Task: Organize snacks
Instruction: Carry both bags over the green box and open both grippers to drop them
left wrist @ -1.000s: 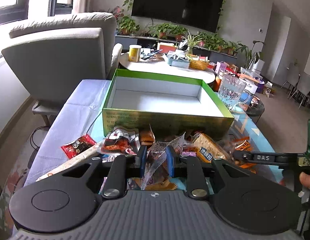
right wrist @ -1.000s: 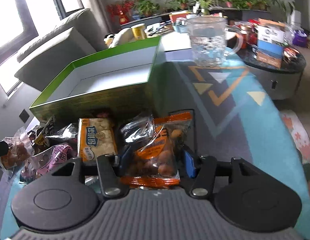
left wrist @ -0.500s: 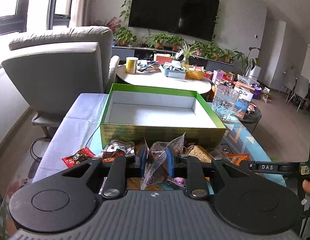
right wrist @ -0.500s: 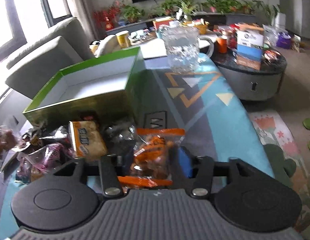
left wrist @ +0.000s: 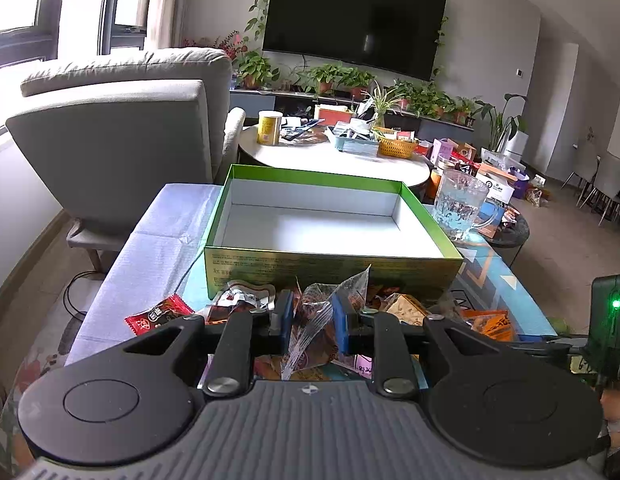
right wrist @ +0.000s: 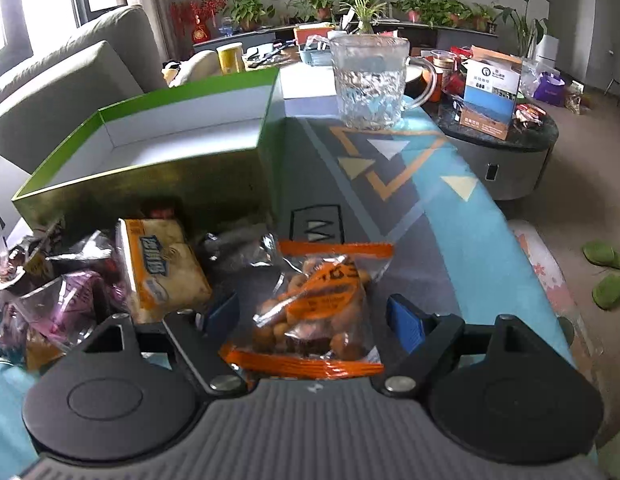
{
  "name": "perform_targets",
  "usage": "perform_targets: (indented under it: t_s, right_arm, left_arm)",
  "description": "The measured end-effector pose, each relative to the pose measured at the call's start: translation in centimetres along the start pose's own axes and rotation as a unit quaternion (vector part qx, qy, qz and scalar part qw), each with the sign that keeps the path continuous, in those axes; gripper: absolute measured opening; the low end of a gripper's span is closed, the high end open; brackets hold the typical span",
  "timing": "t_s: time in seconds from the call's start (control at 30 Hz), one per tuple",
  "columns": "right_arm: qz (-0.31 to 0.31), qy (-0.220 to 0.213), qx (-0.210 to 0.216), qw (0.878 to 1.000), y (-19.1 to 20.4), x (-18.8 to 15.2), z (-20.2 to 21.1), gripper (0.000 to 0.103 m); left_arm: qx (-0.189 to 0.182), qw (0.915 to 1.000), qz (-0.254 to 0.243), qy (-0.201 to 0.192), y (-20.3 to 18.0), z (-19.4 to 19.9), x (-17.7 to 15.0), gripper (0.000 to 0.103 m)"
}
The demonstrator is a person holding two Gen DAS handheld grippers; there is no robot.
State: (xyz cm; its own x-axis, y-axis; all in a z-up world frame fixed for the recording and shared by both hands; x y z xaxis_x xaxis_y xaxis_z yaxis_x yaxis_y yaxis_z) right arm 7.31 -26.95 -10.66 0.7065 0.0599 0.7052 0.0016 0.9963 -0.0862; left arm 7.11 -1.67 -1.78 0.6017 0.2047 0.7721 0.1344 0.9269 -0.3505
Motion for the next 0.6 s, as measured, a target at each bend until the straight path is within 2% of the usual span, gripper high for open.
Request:
perform_targets:
  t_s: [0.03,0.33,0.6]
  right_arm:
    - [-0.002,-0.001,0.008,1.000,-0.2,-0.1,0.0,0.056]
    - [-0.022,-0.023,0.022,0.999,-1.0,0.4,2.0,0.054]
    - [-0.015,-0.093,0.043,0.995,-0.9,3.5,4.7,0.054]
  left_arm:
    - [0.000,1.0000,0.000,0.001,0.0,-0.1,0.0,0.020]
    - [-0.002,1.0000,0.001,-0.002,0.0,-0.3,0.4,0.020]
    - [0.000,0.9997,-0.001,-0.026,-0.1,-0.7,2.4,0.020]
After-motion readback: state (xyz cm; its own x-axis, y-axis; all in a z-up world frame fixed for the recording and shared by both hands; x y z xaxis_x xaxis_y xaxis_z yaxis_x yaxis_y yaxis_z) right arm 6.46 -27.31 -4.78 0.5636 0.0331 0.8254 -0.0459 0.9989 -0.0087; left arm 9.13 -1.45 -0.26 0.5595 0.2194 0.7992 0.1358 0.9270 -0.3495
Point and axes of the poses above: each gripper's, at about its wrist camera, not at the fingertips, and z roughly against the way its jaws point, y to its left, x to its top, the point moved 2 cm from there along -z, roughly the way its jaws point, and after that the axes turned 15 degrees about z, right-handed, at the moved point
